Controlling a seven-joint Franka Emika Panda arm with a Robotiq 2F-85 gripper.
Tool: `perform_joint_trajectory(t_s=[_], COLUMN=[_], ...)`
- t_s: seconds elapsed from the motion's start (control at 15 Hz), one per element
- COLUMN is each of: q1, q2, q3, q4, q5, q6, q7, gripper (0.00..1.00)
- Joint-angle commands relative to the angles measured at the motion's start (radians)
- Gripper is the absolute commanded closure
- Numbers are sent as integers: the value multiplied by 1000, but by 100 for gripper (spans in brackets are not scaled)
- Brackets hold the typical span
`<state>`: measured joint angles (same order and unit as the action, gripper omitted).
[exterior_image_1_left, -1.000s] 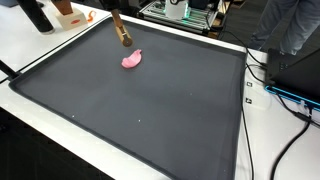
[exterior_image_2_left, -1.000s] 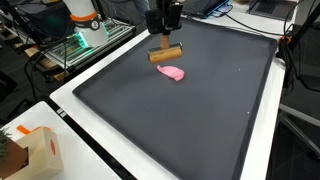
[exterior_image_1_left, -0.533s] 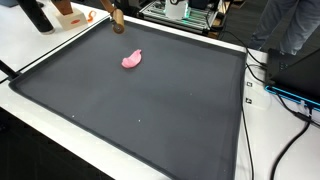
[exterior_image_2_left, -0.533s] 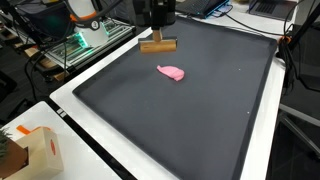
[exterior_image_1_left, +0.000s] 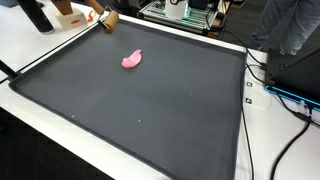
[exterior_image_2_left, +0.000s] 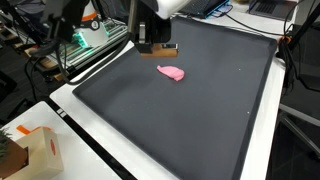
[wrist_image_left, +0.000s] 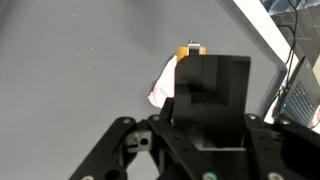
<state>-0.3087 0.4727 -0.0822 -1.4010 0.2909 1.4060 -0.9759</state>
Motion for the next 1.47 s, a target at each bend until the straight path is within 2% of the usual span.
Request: perform_joint_trajectory(t_s=[0.0,0.27,0.8,1.4], q1=[-67,-104,-112,-116], q2=[72,115,139,165], q3=[15,17,15,12], q4=[100,131,102,94], q5=[68,88,84,96], q6=[-78,-108,-50,28], q7=[-59,-107,-130,-96], gripper=[76,76,76,76])
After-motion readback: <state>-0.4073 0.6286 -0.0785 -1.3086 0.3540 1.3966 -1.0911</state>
